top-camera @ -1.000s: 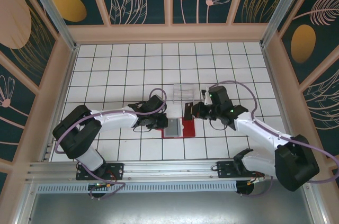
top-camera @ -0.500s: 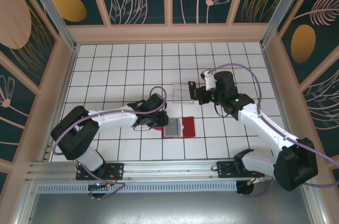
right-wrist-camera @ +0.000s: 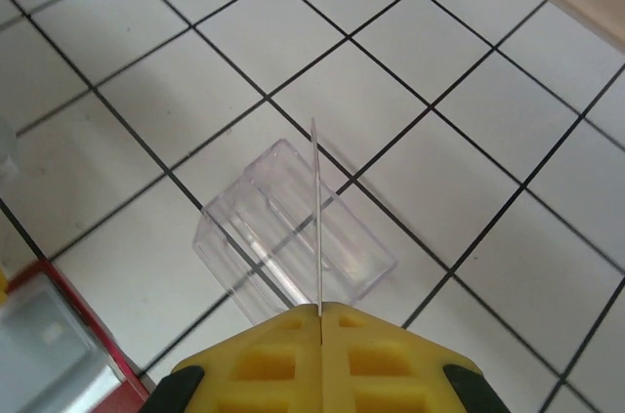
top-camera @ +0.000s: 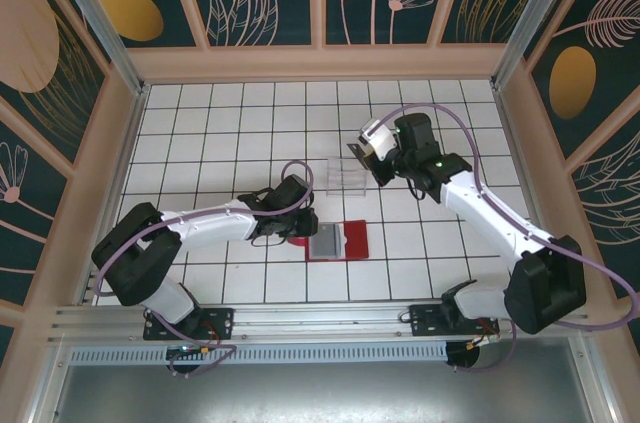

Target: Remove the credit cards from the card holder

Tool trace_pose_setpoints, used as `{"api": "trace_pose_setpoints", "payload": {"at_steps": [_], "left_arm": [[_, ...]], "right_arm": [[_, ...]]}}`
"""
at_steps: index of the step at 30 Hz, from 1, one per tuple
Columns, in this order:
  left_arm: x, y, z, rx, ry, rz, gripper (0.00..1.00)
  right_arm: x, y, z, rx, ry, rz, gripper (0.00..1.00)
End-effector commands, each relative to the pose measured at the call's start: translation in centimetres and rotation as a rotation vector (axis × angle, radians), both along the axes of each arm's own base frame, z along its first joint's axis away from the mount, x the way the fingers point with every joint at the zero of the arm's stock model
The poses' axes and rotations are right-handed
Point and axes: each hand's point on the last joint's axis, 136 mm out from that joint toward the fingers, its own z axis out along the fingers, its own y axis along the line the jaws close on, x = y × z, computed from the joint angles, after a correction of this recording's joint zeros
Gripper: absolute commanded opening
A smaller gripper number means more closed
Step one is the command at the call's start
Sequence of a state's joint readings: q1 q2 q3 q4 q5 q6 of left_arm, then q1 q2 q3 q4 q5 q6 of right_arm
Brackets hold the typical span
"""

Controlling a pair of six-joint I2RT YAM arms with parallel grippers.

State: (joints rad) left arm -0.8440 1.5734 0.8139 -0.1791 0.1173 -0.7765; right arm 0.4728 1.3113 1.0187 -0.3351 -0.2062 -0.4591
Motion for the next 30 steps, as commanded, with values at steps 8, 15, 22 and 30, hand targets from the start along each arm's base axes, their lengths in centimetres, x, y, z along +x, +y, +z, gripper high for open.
{"api": "trace_pose_setpoints", "payload": {"at_steps": [8,15,22,30], "left_arm": [[0.8,-0.8,1.4,-0.020,-0.063,-0.027,0.17],[0.9,-0.5,1.4,-0.018,-0.070,-0.012,0.18],[0.8,-0.5,1.4,-0.032,-0.061,0.001,0.19],[0.5,-0.2,1.2,-0.029,-0.054,0.005,0.19]], "right_arm": [[2.1,0.2,1.6,-0.198,-0.115,0.146,0.00],[2.5,0.8,0.8,-0.263,-0.092,0.245,0.00],[3.1,1.7,-1.1,-0.313,-0.014,0.340,0.00],[3.0,2.3,-3.2,-0.375,0.089,0.443,0.00]]}}
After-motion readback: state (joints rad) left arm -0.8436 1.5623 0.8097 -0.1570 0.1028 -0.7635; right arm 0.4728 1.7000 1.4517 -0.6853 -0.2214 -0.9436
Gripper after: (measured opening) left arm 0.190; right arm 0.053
